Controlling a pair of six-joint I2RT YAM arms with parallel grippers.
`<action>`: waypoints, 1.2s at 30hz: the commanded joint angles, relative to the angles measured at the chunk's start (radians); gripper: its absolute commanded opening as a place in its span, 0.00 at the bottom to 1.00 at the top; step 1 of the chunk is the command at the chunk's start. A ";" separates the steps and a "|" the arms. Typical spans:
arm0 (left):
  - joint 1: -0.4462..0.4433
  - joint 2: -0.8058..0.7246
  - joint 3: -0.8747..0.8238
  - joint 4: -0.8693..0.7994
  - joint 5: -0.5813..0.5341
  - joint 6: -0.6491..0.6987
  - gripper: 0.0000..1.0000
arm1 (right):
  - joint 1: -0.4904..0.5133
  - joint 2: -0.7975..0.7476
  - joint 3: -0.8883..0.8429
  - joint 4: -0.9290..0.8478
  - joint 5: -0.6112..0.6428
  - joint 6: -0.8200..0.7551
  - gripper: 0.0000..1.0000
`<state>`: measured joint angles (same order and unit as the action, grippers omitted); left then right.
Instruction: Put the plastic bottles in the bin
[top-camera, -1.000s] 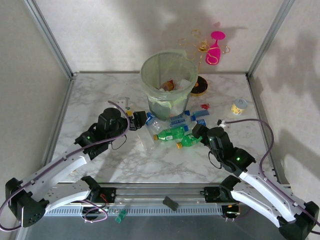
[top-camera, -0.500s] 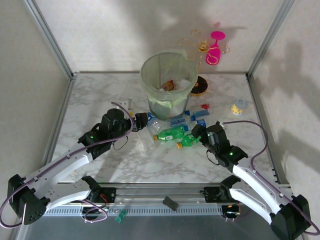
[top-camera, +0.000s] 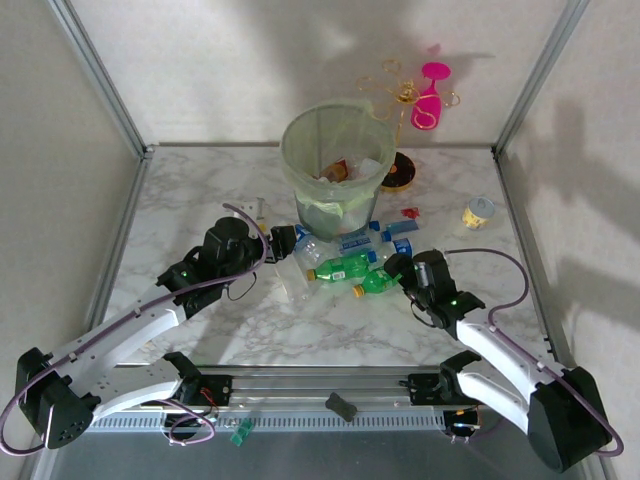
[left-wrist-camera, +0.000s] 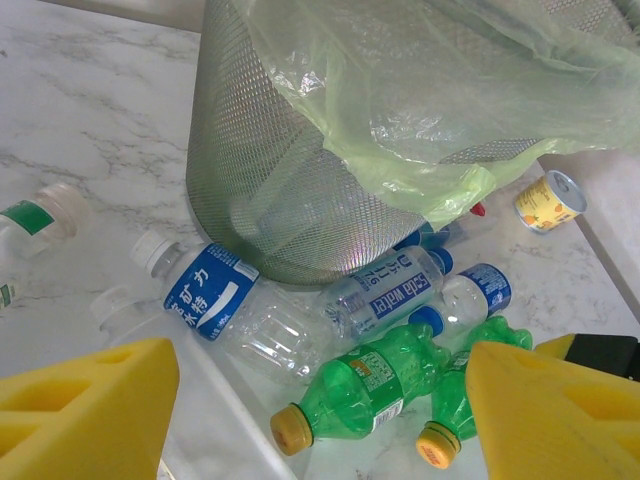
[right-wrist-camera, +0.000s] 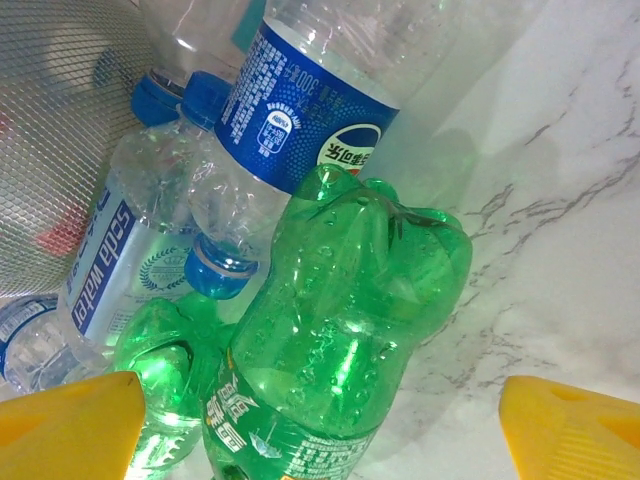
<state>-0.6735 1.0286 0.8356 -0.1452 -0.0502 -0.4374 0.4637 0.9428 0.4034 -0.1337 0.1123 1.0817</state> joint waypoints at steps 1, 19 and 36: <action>-0.008 0.005 -0.004 0.016 -0.010 0.014 0.76 | -0.012 0.031 -0.003 0.068 -0.021 0.012 0.91; -0.008 -0.007 -0.007 0.010 -0.010 0.016 0.76 | -0.050 0.249 0.003 0.201 -0.065 0.012 0.84; -0.008 -0.018 -0.010 0.008 -0.014 0.023 0.76 | -0.074 0.329 -0.008 0.244 -0.088 0.006 0.54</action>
<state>-0.6735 1.0275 0.8352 -0.1455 -0.0502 -0.4366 0.3969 1.2716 0.4034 0.1242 0.0174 1.0885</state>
